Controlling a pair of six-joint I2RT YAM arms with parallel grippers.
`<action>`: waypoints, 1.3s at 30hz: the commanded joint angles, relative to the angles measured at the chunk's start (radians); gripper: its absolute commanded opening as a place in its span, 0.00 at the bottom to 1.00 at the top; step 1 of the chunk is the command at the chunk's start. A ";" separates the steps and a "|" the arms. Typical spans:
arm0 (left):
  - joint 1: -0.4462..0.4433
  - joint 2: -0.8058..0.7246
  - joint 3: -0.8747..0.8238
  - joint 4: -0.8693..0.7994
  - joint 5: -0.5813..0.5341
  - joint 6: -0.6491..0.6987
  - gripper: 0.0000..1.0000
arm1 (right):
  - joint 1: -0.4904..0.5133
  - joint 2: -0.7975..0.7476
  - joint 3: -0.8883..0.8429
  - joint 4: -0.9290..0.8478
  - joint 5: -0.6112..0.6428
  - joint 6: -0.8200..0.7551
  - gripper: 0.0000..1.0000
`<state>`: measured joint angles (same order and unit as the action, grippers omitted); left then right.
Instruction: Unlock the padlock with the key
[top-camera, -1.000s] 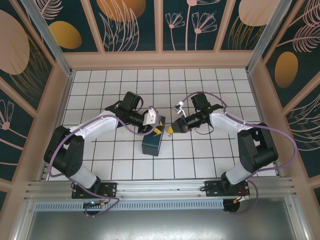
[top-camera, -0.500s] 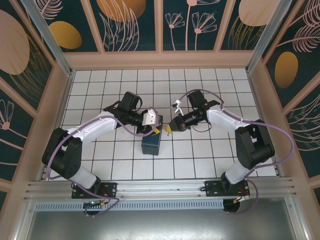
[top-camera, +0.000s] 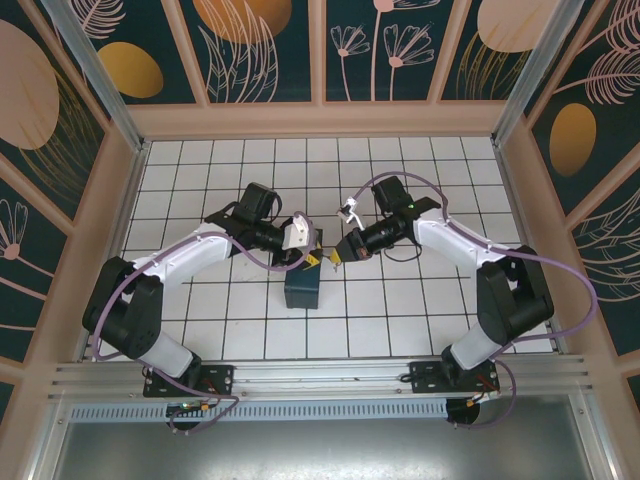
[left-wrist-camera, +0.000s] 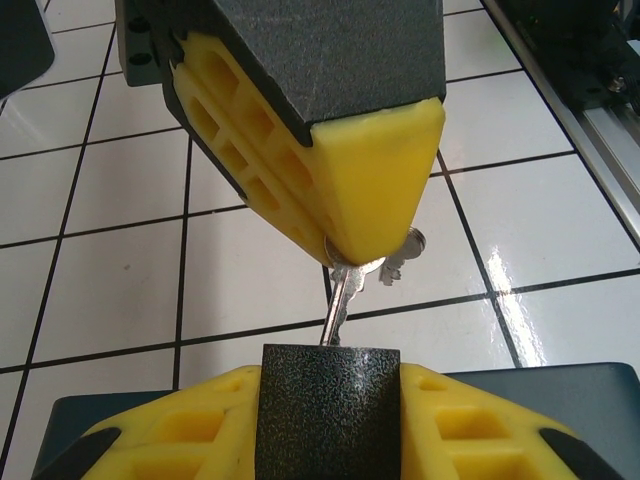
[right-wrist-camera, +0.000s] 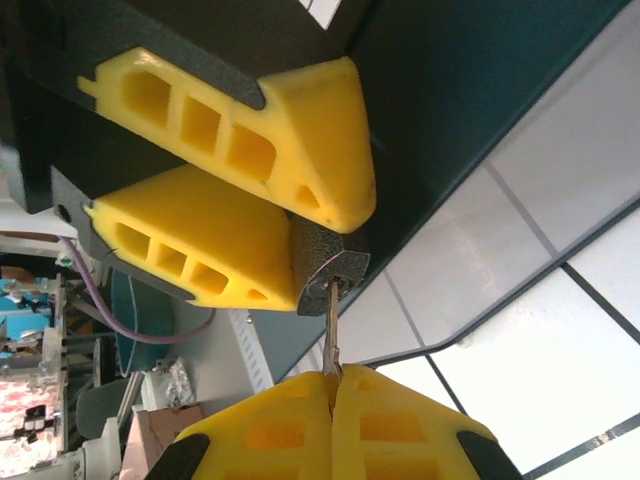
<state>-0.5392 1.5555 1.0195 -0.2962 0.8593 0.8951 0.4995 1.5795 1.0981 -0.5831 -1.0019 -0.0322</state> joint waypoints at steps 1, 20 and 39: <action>-0.033 -0.018 0.034 0.098 0.114 0.000 0.30 | 0.041 0.042 0.062 0.077 -0.185 -0.044 0.00; -0.033 -0.051 0.016 0.054 0.181 0.076 0.30 | -0.018 0.161 0.100 -0.029 -0.351 -0.125 0.00; -0.045 -0.049 0.006 0.075 0.126 0.047 0.29 | 0.027 0.188 0.215 0.088 -0.268 0.051 0.00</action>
<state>-0.5381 1.5082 1.0042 -0.2886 0.8394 0.9562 0.4751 1.8019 1.2694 -0.7319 -1.2278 -0.0784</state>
